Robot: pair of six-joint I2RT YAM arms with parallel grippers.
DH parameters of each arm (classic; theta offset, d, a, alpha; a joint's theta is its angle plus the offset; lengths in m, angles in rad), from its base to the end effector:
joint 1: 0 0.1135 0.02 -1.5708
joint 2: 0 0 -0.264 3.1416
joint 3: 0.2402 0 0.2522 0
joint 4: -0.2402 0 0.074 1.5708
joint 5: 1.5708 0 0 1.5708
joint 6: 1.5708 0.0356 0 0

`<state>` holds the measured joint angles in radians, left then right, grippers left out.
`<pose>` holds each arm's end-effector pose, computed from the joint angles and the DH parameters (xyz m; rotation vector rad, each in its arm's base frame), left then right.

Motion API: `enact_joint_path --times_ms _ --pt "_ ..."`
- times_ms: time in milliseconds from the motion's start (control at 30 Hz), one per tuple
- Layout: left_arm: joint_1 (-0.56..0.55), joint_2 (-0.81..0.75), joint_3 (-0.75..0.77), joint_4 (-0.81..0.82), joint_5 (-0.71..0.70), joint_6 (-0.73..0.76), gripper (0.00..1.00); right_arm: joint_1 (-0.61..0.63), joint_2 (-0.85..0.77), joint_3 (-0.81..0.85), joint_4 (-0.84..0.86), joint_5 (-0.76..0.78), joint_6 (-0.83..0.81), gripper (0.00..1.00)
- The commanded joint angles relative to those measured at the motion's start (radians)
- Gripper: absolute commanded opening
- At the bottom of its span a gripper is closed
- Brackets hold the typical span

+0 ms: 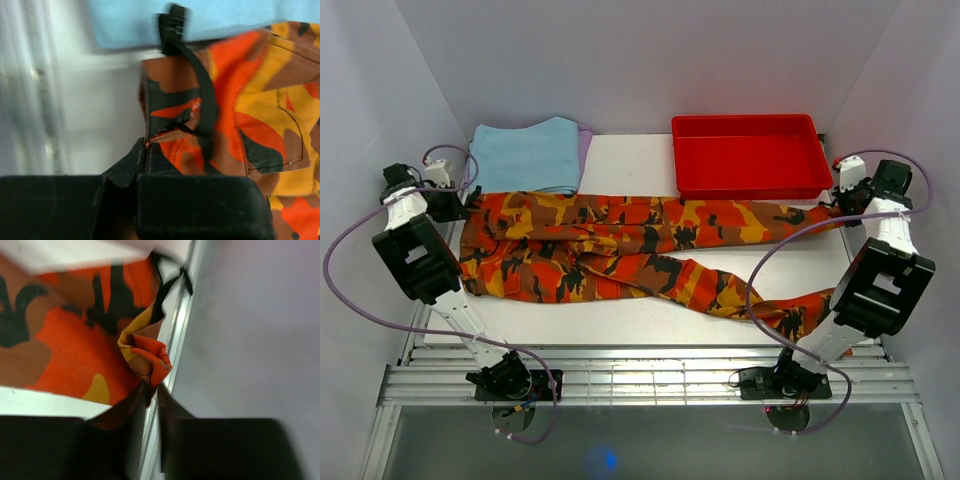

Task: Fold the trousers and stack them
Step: Flatten the trousers out

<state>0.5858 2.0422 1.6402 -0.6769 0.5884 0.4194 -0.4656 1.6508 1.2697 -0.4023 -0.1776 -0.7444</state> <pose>0.3757 0.2255 0.2167 -0.0176 2.4233 -0.3494 0.3317 -0.1596 0.2643 -0.4162 2.3352 -0.3864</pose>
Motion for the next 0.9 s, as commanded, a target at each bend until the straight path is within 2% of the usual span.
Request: enact_joint_path --times_ms 0,33,67,100,133,167,200,267,300,333,400,467,567,733,867 --pt "-0.04 0.042 0.047 -0.056 -0.131 -0.025 0.09 0.062 0.064 0.002 -0.041 0.16 -0.03 0.24" --pt "-0.038 0.053 0.062 -0.07 -0.139 -0.053 0.14 0.071 0.081 0.04 -0.077 0.173 -0.026 0.32" --pt "-0.038 0.061 0.088 -0.1 -0.151 -0.06 0.28 0.071 0.096 0.058 -0.105 0.174 -0.021 0.47" --pt "-0.037 0.055 0.093 -0.114 -0.159 -0.062 0.36 0.07 0.095 0.074 -0.146 0.217 -0.013 0.78" --pt "-0.032 0.043 0.093 -0.124 -0.162 -0.06 0.46 0.07 0.084 0.086 -0.158 0.23 -0.013 0.87" --pt "-0.024 0.001 0.077 -0.13 -0.154 -0.059 0.73 0.065 0.052 0.088 -0.165 0.237 -0.019 0.94" --pt "-0.002 -0.023 0.064 -0.133 -0.148 -0.053 0.84 0.058 0.032 0.091 -0.19 0.236 -0.029 0.96" --pt "0.029 -0.083 0.052 -0.176 -0.11 -0.016 0.92 0.048 -0.032 0.117 -0.248 0.218 -0.08 0.94" --pt "0.066 -0.099 0.053 -0.205 -0.084 0.008 0.92 0.039 -0.052 0.131 -0.289 0.195 -0.116 0.94" --pt "0.084 -0.108 0.059 -0.245 -0.049 0.047 0.92 0.035 -0.074 0.146 -0.419 0.114 -0.159 0.94" --pt "0.114 -0.117 0.072 -0.427 0.032 0.238 0.91 0.022 -0.143 0.151 -0.547 0.011 -0.323 0.94" --pt "0.115 -0.129 0.047 -0.568 0.028 0.406 0.88 0.022 -0.221 0.085 -0.705 -0.025 -0.482 0.94" --pt "0.112 -0.172 -0.071 -0.615 -0.016 0.498 0.86 0.027 -0.29 -0.004 -0.847 -0.033 -0.587 0.95" --pt "0.112 -0.169 -0.201 -0.564 -0.075 0.481 0.83 0.071 -0.345 -0.219 -0.803 0.015 -0.601 0.96" --pt "0.097 -0.131 -0.246 -0.541 -0.088 0.45 0.84 0.136 -0.391 -0.361 -0.666 0.053 -0.613 0.96"
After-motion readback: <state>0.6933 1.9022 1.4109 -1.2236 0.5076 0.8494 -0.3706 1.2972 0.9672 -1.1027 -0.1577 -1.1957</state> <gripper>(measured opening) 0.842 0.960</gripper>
